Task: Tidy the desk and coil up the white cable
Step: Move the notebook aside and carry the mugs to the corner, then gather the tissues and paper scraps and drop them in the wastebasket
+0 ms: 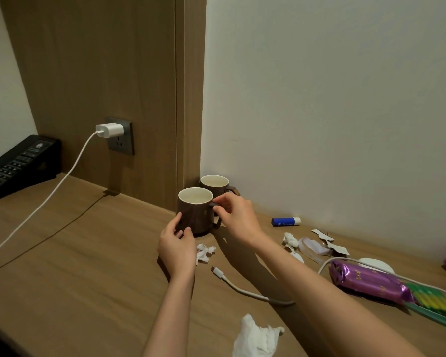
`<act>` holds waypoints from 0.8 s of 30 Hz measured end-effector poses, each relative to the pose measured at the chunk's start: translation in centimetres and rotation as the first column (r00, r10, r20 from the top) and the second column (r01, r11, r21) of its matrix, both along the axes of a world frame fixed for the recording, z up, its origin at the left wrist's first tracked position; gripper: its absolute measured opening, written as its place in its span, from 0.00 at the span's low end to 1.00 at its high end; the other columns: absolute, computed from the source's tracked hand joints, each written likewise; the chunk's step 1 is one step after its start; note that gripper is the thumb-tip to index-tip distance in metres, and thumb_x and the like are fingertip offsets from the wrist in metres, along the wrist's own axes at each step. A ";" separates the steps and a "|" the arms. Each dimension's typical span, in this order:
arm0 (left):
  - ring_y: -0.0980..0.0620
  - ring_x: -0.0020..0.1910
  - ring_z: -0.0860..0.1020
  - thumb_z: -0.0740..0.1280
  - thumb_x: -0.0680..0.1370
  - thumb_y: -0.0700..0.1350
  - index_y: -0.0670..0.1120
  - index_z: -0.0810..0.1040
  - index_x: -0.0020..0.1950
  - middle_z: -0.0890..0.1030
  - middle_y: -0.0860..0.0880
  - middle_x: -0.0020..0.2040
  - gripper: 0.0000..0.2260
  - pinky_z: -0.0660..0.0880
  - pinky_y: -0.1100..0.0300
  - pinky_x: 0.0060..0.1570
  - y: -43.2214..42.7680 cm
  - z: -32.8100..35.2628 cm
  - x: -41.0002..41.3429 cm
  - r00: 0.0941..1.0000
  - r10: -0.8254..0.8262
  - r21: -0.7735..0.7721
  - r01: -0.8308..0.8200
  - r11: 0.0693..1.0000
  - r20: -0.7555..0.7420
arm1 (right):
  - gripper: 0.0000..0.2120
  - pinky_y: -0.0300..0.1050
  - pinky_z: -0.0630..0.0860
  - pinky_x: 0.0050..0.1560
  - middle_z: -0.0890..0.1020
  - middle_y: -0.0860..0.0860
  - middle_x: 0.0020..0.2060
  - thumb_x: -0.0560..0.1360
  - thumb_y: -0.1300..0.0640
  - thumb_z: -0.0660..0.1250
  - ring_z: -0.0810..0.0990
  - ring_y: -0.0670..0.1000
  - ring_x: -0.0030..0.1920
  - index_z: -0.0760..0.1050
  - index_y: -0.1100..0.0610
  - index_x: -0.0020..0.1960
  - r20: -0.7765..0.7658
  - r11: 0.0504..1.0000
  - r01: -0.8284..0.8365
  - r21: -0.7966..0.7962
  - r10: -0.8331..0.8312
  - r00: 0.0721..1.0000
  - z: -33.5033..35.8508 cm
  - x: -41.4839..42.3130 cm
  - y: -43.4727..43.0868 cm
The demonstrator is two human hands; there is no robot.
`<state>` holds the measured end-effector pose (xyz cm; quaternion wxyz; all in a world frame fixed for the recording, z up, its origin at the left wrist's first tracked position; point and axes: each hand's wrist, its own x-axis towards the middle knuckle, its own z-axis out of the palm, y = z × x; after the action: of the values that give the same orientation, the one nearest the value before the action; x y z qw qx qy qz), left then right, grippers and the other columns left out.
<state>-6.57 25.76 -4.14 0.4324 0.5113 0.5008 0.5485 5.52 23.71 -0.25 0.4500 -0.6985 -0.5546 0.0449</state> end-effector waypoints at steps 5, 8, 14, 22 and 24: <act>0.48 0.56 0.76 0.65 0.77 0.42 0.47 0.73 0.65 0.74 0.45 0.63 0.17 0.73 0.56 0.53 -0.8 0.5 -0.1 0.976 0.046 0.085 -0.028 0.996 -0.215 | 0.16 0.35 0.74 0.49 0.79 0.51 0.60 0.78 0.57 0.65 0.79 0.48 0.55 0.73 0.53 0.65 -0.014 1.000 -0.005 -0.017 0.005 1.000 0.8 0.4 -2.1; 0.46 0.60 0.70 0.66 0.76 0.49 0.49 0.74 0.62 0.73 0.45 0.61 0.15 0.70 0.56 0.49 -2.0 1.3 -0.6 0.880 0.090 0.181 -0.005 0.983 -0.466 | 0.14 0.30 0.70 0.39 0.79 0.49 0.58 0.78 0.55 0.64 0.77 0.41 0.43 0.74 0.51 0.63 0.012 0.998 0.027 -0.059 -0.026 1.000 1.6 2.6 -4.7; 0.43 0.66 0.64 0.67 0.74 0.56 0.53 0.69 0.66 0.67 0.44 0.66 0.22 0.68 0.51 0.60 -2.8 1.3 -0.6 0.634 -0.161 -0.051 0.188 0.981 -0.756 | 0.16 0.44 0.73 0.53 0.77 0.53 0.61 0.76 0.55 0.65 0.77 0.52 0.54 0.74 0.52 0.64 0.260 0.912 0.221 -0.345 -0.134 0.956 1.0 8.6 -9.9; 0.46 0.58 0.74 0.65 0.77 0.42 0.49 0.76 0.62 0.78 0.47 0.58 0.13 0.75 0.54 0.52 -2.0 0.4 -0.6 0.632 -0.175 -0.056 0.204 0.977 -0.755 | 0.13 0.51 0.77 0.49 0.83 0.56 0.48 0.75 0.56 0.64 0.80 0.56 0.49 0.76 0.58 0.59 0.441 0.814 0.368 -0.449 -0.156 0.884 -2.0 9.9 -9.9; 0.47 0.56 0.76 0.64 0.78 0.40 0.48 0.77 0.61 0.80 0.46 0.56 0.12 0.76 0.55 0.50 -2.0 0.4 -0.5 0.663 -0.170 -0.051 0.196 0.979 -0.729 | 0.11 0.52 0.78 0.47 0.83 0.56 0.44 0.75 0.57 0.64 0.80 0.56 0.46 0.78 0.59 0.55 0.443 0.826 0.381 -0.415 -0.182 0.878 -2.3 9.9 -9.6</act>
<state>-7.10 23.73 -3.72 0.2418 0.7417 0.5684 0.2613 15.45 14.11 -2.59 0.1421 -0.8595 -0.4904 -0.0220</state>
